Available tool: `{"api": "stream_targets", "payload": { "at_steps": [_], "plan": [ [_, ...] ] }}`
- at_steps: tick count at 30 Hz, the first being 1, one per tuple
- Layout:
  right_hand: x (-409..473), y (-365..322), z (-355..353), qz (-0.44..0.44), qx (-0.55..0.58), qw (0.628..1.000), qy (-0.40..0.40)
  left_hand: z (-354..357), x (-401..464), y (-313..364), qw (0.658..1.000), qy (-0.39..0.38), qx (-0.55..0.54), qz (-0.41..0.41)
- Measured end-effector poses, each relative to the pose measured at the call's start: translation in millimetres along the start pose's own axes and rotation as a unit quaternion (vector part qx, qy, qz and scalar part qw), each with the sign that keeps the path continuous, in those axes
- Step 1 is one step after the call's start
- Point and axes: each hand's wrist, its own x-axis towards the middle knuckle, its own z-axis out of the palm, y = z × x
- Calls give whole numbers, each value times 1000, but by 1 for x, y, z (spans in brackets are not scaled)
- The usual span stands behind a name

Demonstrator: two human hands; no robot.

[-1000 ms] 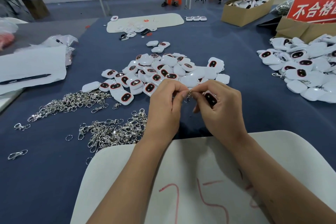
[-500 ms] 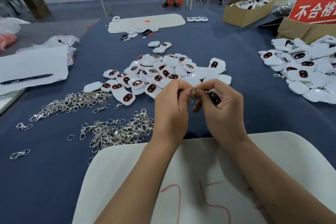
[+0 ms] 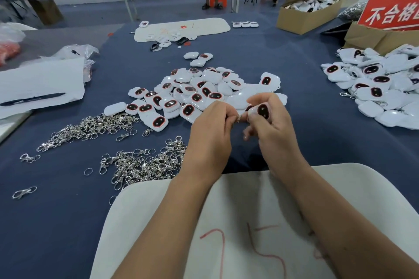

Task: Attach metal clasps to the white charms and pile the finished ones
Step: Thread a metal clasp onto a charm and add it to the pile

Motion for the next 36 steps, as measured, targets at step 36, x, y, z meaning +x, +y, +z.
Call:
{"api": "stream_targets", "payload": {
  "at_steps": [36],
  "plan": [
    [2, 7, -4, -61, -117, 982, 136, 12, -6, 4, 990, -88, 113, 15]
  ]
}}
